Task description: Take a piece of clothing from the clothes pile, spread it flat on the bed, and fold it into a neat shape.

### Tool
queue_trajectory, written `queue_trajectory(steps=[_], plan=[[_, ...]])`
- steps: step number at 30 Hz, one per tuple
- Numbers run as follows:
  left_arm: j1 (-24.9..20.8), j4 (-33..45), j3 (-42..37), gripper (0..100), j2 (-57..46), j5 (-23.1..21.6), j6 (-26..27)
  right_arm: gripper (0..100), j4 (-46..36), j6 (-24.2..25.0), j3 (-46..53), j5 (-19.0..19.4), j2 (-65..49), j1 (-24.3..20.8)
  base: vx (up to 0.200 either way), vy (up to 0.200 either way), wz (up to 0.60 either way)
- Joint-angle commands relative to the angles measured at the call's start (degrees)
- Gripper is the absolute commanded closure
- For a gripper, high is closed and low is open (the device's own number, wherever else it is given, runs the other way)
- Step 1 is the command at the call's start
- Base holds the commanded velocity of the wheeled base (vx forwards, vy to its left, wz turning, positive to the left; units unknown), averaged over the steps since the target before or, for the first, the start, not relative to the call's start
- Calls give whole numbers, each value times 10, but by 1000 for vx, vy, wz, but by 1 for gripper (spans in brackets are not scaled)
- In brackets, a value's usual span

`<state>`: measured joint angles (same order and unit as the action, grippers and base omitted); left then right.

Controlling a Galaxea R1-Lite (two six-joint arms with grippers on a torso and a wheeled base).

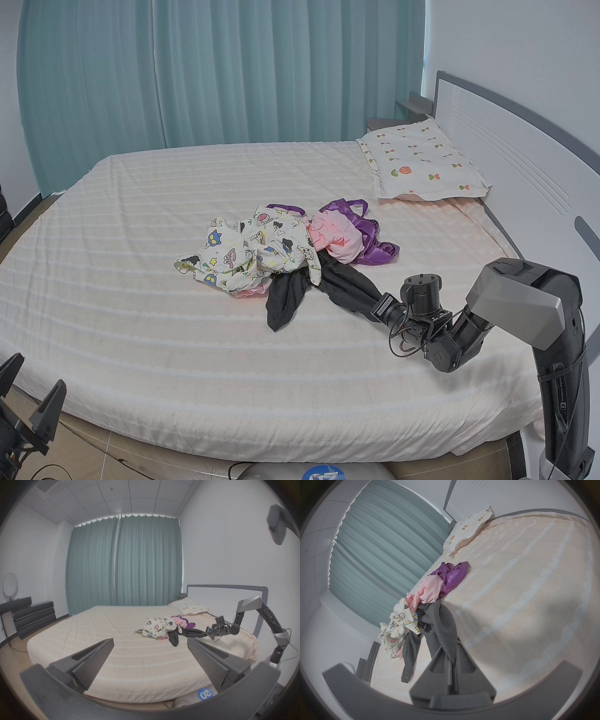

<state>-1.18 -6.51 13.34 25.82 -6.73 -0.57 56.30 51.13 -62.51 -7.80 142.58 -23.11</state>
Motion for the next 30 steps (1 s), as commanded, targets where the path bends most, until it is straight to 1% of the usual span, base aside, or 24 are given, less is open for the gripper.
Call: queue_trajectory(steps=[1,2,4,6,7,10,11,12,13,14,15,17,23,27,28,30], plan=[[-56,-80,22,0,297,-14,-47,100,22,-1,21,-2,-13,5,0,0,0],[-85,-166,23,0,419,-11,-97,100,26,-1,23,-2,-12,5,0,0,0],[-102,-221,27,0,484,-3,-132,100,26,-1,25,-2,-13,5,0,0,0],[-131,-272,35,0,538,16,-186,100,28,-1,32,-3,-15,4,0,0,0],[-153,-282,56,0,578,33,-223,100,36,-2,37,-3,-14,4,0,0,0],[-168,-280,95,0,626,50,-255,100,43,-2,44,-2,-13,3,0,0,0],[-178,-279,128,0,665,65,-280,100,47,-3,46,-2,-13,3,0,0,0],[-180,-279,137,0,677,70,-288,100,47,-3,46,-2,-13,2,0,0,0],[-190,-278,167,0,717,85,-312,100,47,-2,47,-3,-13,2,0,0,0],[-199,-279,183,0,743,93,-324,100,47,-2,49,-3,-13,1,0,0,0],[-207,-278,202,0,770,99,-335,100,48,-2,52,-3,-14,2,0,0,0],[-211,-278,212,0,785,100,-340,100,48,-3,54,-3,-15,2,0,0,0],[-232,-277,299,0,885,99,-359,100,48,-3,55,-3,-14,3,0,0,0],[-234,-277,351,0,936,100,-373,100,48,-4,55,-3,-13,3,0,0,0],[-236,-277,378,0,963,101,-377,100,48,-4,55,-3,-14,3,0,0,0],[-240,-276,407,0,992,111,-381,100,48,-4,56,-3,-14,3,0,0,0]])
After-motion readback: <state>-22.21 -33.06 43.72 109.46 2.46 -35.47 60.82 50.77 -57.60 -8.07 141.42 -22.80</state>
